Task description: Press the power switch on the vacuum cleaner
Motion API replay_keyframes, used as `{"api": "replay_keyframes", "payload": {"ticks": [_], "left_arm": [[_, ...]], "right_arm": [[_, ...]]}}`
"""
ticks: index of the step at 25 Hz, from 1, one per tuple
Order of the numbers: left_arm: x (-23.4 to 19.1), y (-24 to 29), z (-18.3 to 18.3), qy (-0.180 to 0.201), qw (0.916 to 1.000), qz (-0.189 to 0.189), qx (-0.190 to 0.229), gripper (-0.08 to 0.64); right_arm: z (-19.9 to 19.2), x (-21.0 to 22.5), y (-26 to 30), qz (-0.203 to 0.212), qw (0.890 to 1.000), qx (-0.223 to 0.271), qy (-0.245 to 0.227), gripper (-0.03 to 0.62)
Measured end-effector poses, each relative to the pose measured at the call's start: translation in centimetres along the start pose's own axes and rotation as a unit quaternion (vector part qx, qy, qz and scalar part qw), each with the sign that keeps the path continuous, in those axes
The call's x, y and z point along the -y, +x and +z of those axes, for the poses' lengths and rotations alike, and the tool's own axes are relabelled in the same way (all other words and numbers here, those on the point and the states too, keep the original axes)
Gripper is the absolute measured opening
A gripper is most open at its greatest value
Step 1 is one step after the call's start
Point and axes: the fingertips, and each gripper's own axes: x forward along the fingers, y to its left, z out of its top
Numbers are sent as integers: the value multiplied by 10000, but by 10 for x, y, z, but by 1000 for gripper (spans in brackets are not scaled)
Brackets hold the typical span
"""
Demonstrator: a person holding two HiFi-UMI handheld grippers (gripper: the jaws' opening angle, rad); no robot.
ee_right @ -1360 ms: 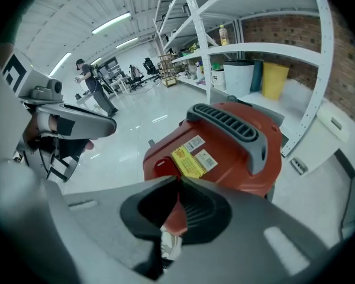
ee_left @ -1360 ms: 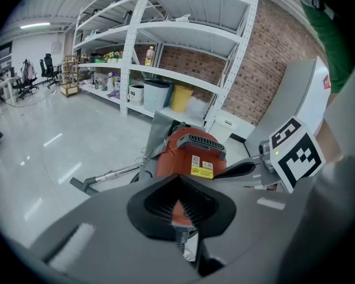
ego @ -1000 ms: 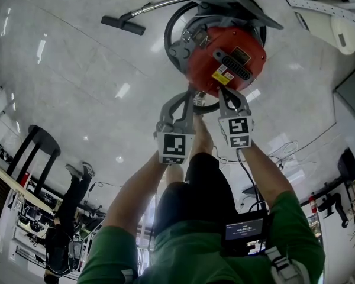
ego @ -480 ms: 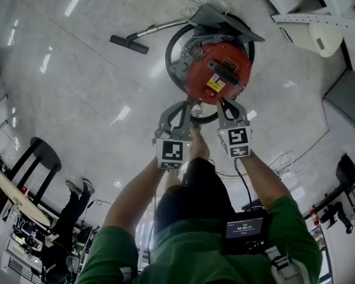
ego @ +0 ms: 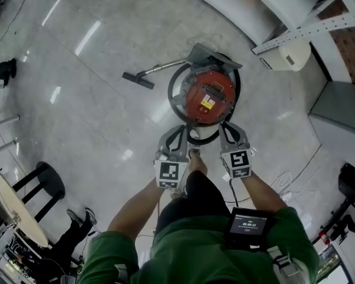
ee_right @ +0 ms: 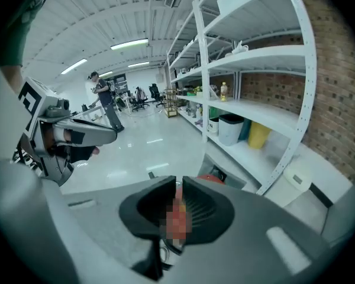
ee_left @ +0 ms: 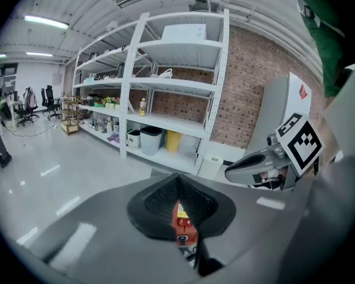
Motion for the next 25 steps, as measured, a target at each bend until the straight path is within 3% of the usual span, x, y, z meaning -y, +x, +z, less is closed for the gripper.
{"api": "replay_keyframes", "payload": {"ticks": [8,15,25], "left_arm": [[13,-91,50,-37,9982,88,589,8],[11,-168,72,43,9942,176,1062,8],[30,-271,97,-29,9798,262,1984,8]], "right_arm": [[51,-25,-94,-333,9966,748,70,23],[95,-67,-171,-511,9849,1654,62,23],[115,-138,-248,-550,9650,2545,304,23]]}}
